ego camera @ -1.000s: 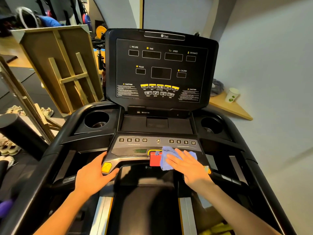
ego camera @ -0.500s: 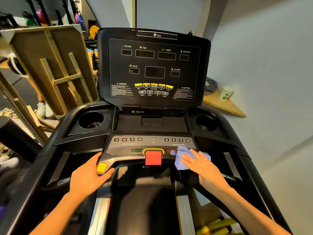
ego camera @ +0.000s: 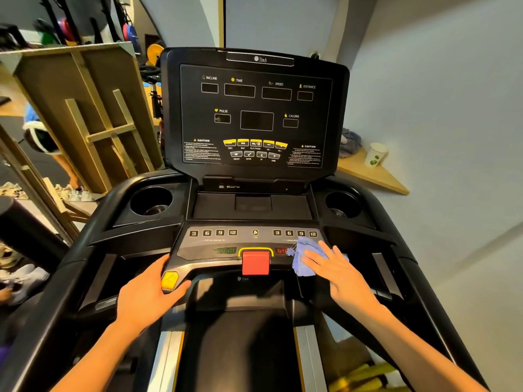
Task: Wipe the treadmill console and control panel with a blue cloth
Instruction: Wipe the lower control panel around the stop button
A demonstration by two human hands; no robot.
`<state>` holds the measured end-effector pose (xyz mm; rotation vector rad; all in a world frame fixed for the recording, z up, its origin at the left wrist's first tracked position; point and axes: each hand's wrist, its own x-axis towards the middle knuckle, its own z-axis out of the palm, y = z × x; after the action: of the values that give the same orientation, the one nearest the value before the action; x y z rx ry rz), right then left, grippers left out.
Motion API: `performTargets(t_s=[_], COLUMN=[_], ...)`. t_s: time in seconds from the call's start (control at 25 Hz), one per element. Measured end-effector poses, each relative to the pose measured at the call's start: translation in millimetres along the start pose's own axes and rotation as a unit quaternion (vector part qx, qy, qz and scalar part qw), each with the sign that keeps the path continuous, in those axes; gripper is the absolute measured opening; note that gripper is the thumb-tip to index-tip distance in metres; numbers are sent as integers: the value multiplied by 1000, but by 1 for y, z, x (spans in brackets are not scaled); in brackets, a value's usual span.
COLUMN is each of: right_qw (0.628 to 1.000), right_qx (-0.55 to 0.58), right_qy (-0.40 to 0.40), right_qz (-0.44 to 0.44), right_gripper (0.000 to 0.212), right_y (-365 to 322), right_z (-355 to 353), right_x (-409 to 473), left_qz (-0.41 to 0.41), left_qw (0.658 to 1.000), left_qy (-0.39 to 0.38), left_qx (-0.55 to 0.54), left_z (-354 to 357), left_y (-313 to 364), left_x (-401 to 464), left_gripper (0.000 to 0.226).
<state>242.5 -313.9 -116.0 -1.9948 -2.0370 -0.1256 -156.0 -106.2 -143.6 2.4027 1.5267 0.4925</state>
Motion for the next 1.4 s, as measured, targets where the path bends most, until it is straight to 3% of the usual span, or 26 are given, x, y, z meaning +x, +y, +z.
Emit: performTargets(t_s=[0.2, 0.52, 0.76, 1.12, 1.4], right_qw=[995, 985, 976, 932, 913], right_qx=[68, 107, 135, 93, 98], right_qy=[-3, -19, -8, 35, 45], right_qz=[72, 137, 171, 348, 392], right_gripper=[81, 97, 88, 81, 80], right_y=[7, 18, 7, -50, -102], right_z=[4, 6, -8, -4, 13], right_x=[10, 46, 61, 101, 134], left_qz=[5, 5, 0, -11, -12], left_qw=[1000, 1000, 1000, 1000, 1000], left_qy=[1, 3, 5, 1, 3], left_qx=[4, 1, -8, -15, -21], left_z=[0, -4, -6, -6, -10], left_y=[-1, 4, 6, 8, 11], left_x=[1, -1, -2, -3, -4], left_gripper=[92, 90, 88, 92, 90])
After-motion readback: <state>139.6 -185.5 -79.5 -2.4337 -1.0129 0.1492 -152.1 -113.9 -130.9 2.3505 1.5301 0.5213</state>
